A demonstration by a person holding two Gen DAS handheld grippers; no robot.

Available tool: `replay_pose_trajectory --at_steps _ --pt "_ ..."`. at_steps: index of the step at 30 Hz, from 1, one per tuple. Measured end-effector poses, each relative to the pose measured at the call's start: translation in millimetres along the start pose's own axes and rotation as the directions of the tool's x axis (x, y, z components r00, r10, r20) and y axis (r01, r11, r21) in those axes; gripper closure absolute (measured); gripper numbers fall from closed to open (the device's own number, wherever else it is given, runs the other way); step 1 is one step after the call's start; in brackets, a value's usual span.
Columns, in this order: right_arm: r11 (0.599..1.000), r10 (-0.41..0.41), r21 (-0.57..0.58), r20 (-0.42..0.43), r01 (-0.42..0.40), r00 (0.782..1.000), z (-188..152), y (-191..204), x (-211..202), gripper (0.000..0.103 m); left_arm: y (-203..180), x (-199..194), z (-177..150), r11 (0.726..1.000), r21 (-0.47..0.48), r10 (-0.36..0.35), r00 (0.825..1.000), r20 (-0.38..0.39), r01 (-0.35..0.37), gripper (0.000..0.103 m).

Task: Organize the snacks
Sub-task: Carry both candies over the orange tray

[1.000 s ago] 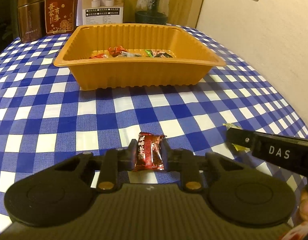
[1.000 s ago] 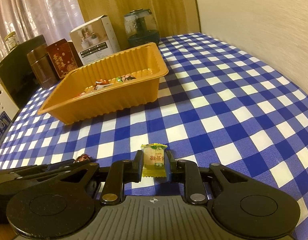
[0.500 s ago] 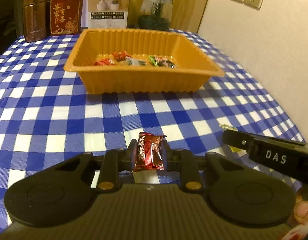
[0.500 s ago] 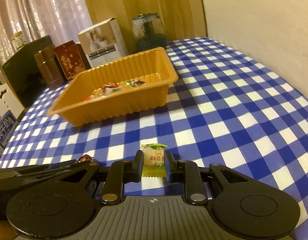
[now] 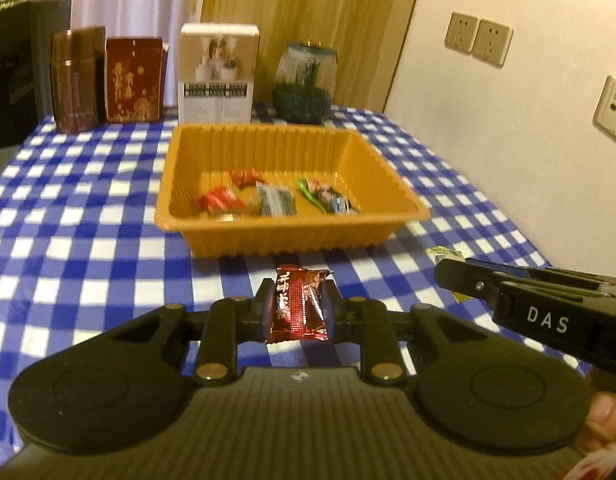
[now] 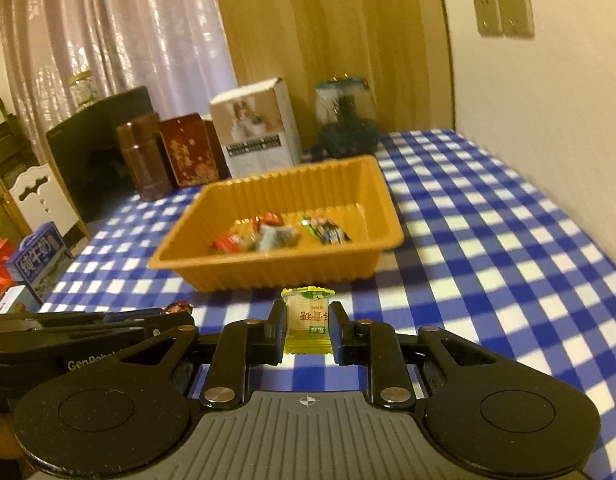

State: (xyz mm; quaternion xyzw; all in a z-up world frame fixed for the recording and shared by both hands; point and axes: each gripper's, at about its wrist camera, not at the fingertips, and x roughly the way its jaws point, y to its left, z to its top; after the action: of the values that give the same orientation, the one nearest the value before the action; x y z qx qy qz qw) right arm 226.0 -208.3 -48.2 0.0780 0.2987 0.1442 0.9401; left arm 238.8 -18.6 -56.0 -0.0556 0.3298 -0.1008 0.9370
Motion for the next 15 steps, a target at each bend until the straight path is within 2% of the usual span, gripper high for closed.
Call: replay_pose_trajectory --at_steps 7,15 --pt "1.0 0.006 -0.029 0.061 -0.004 0.998 29.9 -0.3 -1.5 0.081 7.5 -5.8 28.3 1.0 0.006 0.01 0.999 0.052 -0.01 0.081" --pt "1.0 0.008 0.021 0.121 -0.01 0.993 59.8 -4.6 7.4 0.081 13.8 -2.8 57.1 1.0 -0.021 0.025 0.995 0.1 -0.023 0.081"
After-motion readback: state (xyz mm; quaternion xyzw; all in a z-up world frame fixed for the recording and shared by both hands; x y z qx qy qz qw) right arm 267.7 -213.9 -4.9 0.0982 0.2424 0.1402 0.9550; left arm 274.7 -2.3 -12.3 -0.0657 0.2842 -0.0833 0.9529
